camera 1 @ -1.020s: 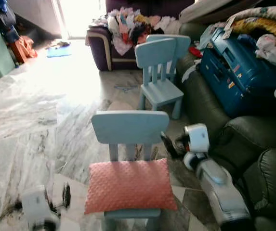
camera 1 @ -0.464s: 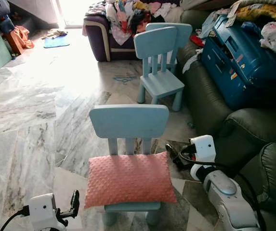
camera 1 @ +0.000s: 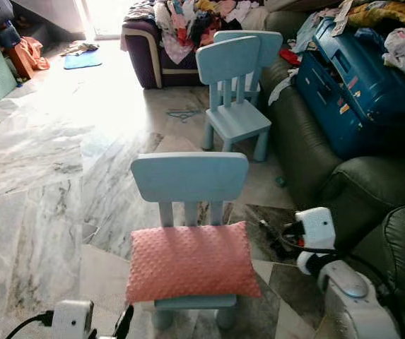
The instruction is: Move the pillow to the sofa
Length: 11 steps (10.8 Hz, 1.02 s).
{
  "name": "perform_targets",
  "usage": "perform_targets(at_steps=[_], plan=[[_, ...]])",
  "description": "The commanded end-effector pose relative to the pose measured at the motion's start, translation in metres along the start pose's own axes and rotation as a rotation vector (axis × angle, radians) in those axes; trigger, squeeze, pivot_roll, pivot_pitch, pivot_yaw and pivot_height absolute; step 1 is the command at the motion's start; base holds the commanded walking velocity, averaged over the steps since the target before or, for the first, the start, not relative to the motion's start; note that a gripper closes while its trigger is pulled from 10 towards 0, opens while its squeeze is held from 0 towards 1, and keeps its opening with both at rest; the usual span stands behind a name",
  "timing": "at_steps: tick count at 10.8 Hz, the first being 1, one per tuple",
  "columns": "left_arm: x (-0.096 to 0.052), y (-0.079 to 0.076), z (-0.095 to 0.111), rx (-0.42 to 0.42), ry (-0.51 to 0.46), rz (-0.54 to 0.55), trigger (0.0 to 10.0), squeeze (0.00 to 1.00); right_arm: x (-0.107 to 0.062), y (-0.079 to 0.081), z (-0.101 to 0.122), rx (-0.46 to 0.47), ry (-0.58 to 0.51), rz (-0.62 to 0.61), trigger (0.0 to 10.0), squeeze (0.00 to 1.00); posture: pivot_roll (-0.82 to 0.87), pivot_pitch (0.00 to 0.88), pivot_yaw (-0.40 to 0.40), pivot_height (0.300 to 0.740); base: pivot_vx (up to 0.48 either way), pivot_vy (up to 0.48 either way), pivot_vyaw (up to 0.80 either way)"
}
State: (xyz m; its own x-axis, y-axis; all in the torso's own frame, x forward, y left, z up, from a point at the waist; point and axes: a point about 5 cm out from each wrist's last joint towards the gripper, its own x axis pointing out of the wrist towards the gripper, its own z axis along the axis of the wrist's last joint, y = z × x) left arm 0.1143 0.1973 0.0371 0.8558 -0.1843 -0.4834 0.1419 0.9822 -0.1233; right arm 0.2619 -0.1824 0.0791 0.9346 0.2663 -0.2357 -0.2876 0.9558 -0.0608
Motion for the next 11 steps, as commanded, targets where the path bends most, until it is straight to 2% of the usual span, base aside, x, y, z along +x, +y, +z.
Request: perform_targets(at_steps=[1, 4, 5, 7, 9, 11], plan=[[-0.004, 0.001, 0.004, 0.025, 0.001, -0.024, 10.0, 0.00, -0.002, -0.002, 0.001, -0.007, -0.003, 0.004, 10.0, 0.00, -0.10, 0.103, 0.018, 0.740, 0.000, 0.000, 0.00], [0.005, 0.012, 0.005, 0.039, -0.018, -0.002, 10.0, 0.00, 0.004, 0.002, 0.007, -0.008, -0.024, 0.013, 10.0, 0.00, -0.11, 0.093, 0.008, 0.740, 0.000, 0.000, 0.00], [0.014, 0.008, 0.006, 0.019, -0.046, -0.015, 10.0, 0.00, 0.006, -0.003, 0.010, -0.015, -0.031, 0.001, 10.0, 0.00, -0.12, 0.087, 0.001, 0.740, 0.000, 0.000, 0.00], [0.026, 0.000, 0.005, 0.046, -0.051, -0.072, 10.0, 0.00, 0.006, -0.015, 0.012, -0.029, -0.036, -0.029, 10.0, 0.00, -0.15, 0.073, -0.009, 0.740, 0.000, 0.000, 0.00], [0.044, 0.005, 0.005, 0.075, -0.080, -0.063, 10.0, 0.00, 0.012, -0.014, 0.019, -0.028, -0.058, -0.033, 10.0, 0.00, -0.15, 0.068, -0.012, 0.740, 0.000, 0.000, 0.00], [0.053, 0.002, 0.006, 0.097, -0.098, -0.078, 10.0, 0.00, 0.019, -0.008, 0.024, -0.021, -0.082, -0.024, 10.0, 0.00, -0.16, 0.066, -0.017, 0.740, 0.000, 0.000, 0.00]])
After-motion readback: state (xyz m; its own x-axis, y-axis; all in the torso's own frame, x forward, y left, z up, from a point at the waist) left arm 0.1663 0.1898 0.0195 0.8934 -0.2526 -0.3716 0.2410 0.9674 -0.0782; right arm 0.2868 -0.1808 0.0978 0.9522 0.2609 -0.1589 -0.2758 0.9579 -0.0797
